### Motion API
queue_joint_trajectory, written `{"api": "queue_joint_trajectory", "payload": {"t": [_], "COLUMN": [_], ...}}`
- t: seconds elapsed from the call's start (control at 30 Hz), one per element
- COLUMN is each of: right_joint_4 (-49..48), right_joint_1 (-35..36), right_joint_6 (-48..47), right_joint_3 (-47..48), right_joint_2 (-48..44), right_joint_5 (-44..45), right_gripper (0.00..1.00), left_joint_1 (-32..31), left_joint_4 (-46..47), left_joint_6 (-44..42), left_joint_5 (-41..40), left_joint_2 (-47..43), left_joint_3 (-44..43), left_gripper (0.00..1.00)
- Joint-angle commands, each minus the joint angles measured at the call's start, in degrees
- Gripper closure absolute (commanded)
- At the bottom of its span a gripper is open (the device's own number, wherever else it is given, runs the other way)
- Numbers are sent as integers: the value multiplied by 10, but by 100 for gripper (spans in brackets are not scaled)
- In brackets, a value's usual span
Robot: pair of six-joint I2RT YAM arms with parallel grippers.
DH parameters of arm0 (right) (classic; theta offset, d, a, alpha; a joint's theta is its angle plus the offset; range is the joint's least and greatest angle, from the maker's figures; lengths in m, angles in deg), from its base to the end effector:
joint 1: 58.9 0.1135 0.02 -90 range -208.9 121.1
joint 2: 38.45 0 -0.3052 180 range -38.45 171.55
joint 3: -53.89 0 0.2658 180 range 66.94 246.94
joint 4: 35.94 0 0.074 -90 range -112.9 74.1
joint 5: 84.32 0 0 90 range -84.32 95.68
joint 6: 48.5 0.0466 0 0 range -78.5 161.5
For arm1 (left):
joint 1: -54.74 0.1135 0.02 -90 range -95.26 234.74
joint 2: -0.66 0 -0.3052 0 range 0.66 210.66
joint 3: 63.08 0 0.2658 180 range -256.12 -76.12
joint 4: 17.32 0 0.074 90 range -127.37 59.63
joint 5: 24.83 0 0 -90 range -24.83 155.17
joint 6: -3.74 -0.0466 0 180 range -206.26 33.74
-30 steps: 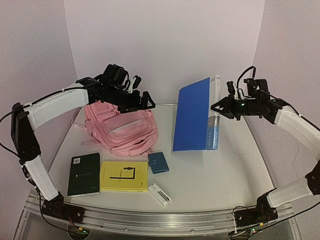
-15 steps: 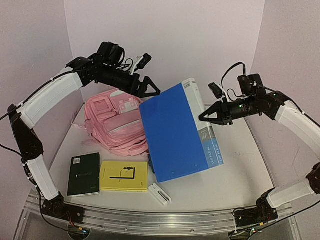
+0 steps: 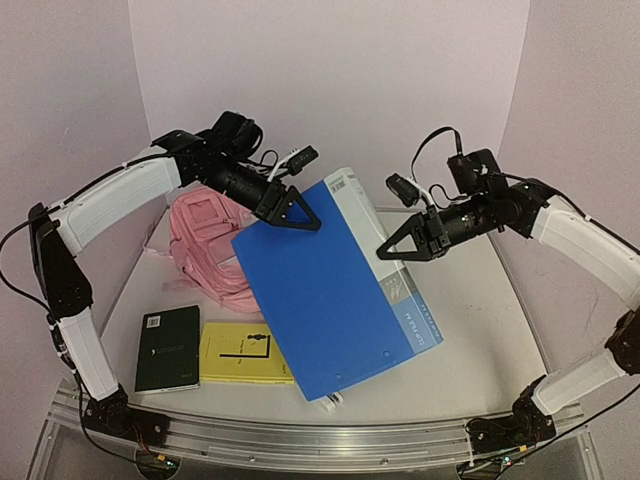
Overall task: Pack the student bag
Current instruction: Pick up the files from the center of the board.
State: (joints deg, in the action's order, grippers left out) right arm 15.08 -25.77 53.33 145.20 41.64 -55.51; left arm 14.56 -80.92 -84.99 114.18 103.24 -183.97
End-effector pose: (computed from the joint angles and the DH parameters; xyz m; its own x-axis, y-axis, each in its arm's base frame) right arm 0.2308 0.1994 0.4041 -0.6942 -0.3351 -0.6370 -0.6997 0.1066 0.7065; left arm 0.2924 -0.2929 0.4206 -0.5612 0.4549 -0.6915 0.8167 0.1686 -0.5519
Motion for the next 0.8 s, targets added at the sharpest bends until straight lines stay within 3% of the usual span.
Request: {"api": "queue_joint_trajectory", "payload": {"t": [0.0, 0.07, 0.13, 0.27, 0.37, 0.43, 0.5, 0.67, 0.77], "right_joint_4": [-18, -18, -17, -16, -15, -14, -14, -14, -13], "right_joint_1": [0, 0, 0, 0, 0, 0, 0, 0, 0], "right_joint_6": [-39, -50, -59, -73, -76, -76, -76, -74, -73], "right_joint_3": [23, 21, 17, 13, 11, 9, 5, 3, 3], "right_joint_2": [24, 33, 43, 52, 54, 52, 49, 51, 53], "right_joint_5": [-41, -46, -46, -47, -48, -48, -45, -38, -34], "right_gripper": [100, 100, 100, 100, 100, 100, 100, 100, 100], "left_joint_1": [0, 0, 0, 6, 16, 26, 32, 34, 35], "left_joint_4": [-1, -1, 1, 5, 9, 16, 20, 10, -10], "left_joint_6": [0, 3, 6, 12, 17, 21, 23, 20, 9], "left_joint_5": [75, 69, 63, 64, 73, 78, 86, 110, 106], "left_joint_2": [-22, -28, -34, -52, -65, -73, -80, -74, -69], "left_joint_3": [17, 30, 44, 65, 75, 84, 88, 84, 78], "left_gripper": [52, 68, 72, 60, 40, 32, 30, 42, 44]}}
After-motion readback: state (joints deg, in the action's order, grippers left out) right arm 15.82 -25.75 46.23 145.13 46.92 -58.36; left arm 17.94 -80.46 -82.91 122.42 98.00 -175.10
